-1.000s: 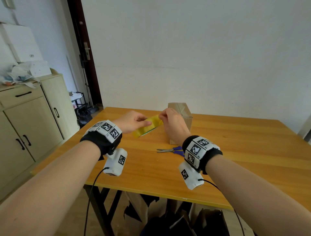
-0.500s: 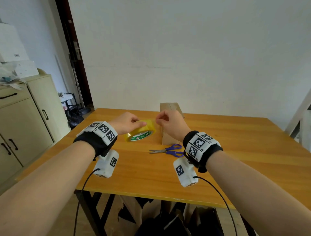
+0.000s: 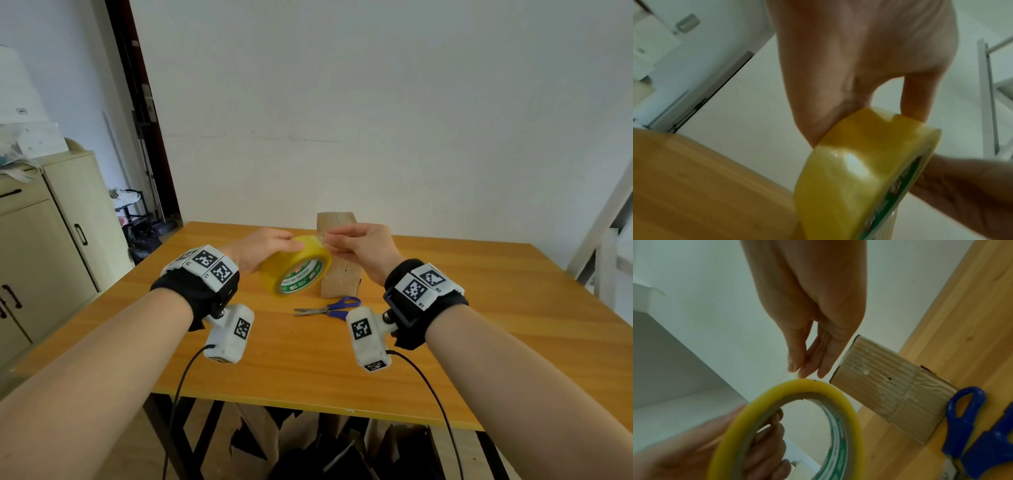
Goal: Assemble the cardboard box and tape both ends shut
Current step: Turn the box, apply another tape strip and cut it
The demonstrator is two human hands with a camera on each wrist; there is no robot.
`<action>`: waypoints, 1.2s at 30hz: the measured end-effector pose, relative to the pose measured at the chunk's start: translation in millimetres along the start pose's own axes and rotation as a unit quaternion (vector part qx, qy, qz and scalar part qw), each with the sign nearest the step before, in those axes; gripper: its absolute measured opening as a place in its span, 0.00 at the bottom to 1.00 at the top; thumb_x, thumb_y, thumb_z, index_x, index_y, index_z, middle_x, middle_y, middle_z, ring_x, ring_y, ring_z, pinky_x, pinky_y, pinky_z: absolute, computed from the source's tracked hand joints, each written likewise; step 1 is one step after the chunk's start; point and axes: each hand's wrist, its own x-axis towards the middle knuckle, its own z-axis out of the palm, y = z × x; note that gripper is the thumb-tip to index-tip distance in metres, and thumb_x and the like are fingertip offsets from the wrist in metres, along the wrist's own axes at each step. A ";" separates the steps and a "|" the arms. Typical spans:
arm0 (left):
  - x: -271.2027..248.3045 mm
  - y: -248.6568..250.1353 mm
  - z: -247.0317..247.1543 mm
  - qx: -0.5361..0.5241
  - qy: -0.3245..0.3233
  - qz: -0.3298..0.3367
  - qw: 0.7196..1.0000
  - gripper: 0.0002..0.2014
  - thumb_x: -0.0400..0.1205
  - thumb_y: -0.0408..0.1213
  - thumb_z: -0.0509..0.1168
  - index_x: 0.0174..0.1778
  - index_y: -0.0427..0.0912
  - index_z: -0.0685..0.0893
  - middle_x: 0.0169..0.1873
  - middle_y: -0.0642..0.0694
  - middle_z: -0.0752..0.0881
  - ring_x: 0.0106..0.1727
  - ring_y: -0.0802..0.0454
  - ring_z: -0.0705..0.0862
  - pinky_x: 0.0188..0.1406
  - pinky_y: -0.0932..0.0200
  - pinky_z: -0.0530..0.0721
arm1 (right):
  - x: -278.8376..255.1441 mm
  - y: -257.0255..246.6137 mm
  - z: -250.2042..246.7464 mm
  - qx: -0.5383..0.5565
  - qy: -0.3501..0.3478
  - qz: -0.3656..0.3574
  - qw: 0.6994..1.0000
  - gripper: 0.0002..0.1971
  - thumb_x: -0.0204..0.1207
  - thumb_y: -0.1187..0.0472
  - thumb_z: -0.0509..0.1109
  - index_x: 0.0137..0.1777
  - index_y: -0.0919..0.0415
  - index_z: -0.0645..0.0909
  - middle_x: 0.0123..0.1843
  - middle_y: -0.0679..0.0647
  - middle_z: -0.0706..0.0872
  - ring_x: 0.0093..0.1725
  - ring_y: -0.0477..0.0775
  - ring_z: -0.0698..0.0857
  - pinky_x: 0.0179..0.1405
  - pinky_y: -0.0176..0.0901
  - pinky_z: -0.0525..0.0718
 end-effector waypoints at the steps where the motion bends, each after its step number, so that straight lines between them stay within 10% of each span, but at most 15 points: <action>1: -1.6 4.2 1.6 -0.053 -0.012 -0.006 0.998 0.08 0.78 0.36 0.67 0.48 0.34 0.82 0.43 0.38 0.86 0.43 0.44 0.84 0.45 0.56 0.83 | 0.6 0.6 -2.2 0.006 0.012 -0.007 1.000 0.05 0.71 0.74 0.73 0.44 0.66 0.86 0.39 0.58 0.88 0.38 0.52 0.87 0.46 0.38 0.89; 8: 1.4 7.9 7.1 -0.040 -0.051 -0.036 0.997 0.12 0.83 0.39 0.61 0.57 0.38 0.82 0.54 0.40 0.85 0.55 0.44 0.82 0.62 0.48 0.78 | 1.6 4.5 -20.9 -0.037 0.048 -0.022 0.998 0.04 0.71 0.70 0.75 0.41 0.61 0.88 0.39 0.55 0.88 0.40 0.49 0.86 0.49 0.42 0.88; 11: 9.6 -0.6 2.2 0.163 0.012 -0.021 0.986 0.19 0.82 0.51 0.60 0.55 0.40 0.85 0.46 0.47 0.84 0.48 0.48 0.83 0.50 0.56 0.80 | 1.9 4.2 -34.4 -0.056 0.061 -0.027 0.996 0.04 0.71 0.69 0.76 0.41 0.60 0.88 0.40 0.55 0.89 0.42 0.49 0.86 0.50 0.40 0.88; 14: 14.2 -12.4 0.2 0.276 0.048 -0.024 0.960 0.27 0.74 0.66 0.58 0.28 0.44 0.78 0.24 0.50 0.77 0.26 0.52 0.75 0.28 0.61 0.71 | 3.9 1.1 -44.5 -0.052 0.073 -0.016 0.996 0.03 0.71 0.69 0.76 0.43 0.63 0.88 0.40 0.56 0.89 0.41 0.49 0.87 0.49 0.40 0.89; 19: 23.6 -7.4 -0.1 0.227 0.053 -0.009 0.972 0.28 0.75 0.62 0.61 0.17 0.45 0.66 0.14 0.52 0.63 0.13 0.57 0.64 0.21 0.64 0.62 | 9.7 0.3 -49.5 -0.021 0.083 0.018 0.996 0.06 0.71 0.68 0.76 0.48 0.68 0.87 0.41 0.61 0.89 0.39 0.53 0.87 0.50 0.46 0.89; 24: 30.5 -1.3 -18.2 0.112 0.059 -0.004 0.992 0.21 0.75 0.53 0.69 0.19 0.45 0.84 0.16 0.51 0.82 0.22 0.50 0.79 0.30 0.59 0.78 | 18.6 -1.0 -65.4 -0.014 0.111 0.038 0.993 0.05 0.72 0.69 0.75 0.46 0.69 0.86 0.38 0.60 0.87 0.38 0.53 0.86 0.50 0.45 0.89; 27: 36.9 0.7 -19.8 0.201 0.056 -0.024 0.978 0.30 0.67 0.69 0.65 0.26 0.40 0.78 0.18 0.53 0.75 0.23 0.50 0.70 0.30 0.63 0.68 | 23.7 -0.7 -71.0 0.004 0.126 0.051 0.991 0.05 0.72 0.71 0.74 0.47 0.71 0.85 0.39 0.62 0.87 0.40 0.55 0.87 0.52 0.46 0.88; 31: 41.1 -1.7 -17.0 0.301 0.095 -0.041 0.948 0.31 0.72 0.61 0.67 0.16 0.47 0.60 0.12 0.54 0.56 0.16 0.53 0.53 0.23 0.60 0.54 | 27.3 0.6 -73.0 0.016 0.125 0.074 0.989 0.07 0.72 0.73 0.72 0.49 0.74 0.84 0.38 0.63 0.86 0.37 0.56 0.87 0.44 0.44 0.89; 36: 45.3 -4.6 -17.6 0.299 0.102 -0.023 0.949 0.29 0.76 0.59 0.66 0.18 0.43 0.66 0.13 0.51 0.66 0.16 0.53 0.58 0.23 0.60 0.61 | 32.3 4.5 -72.6 0.007 0.134 0.117 0.984 0.06 0.71 0.74 0.73 0.47 0.75 0.84 0.36 0.63 0.87 0.37 0.57 0.87 0.50 0.51 0.89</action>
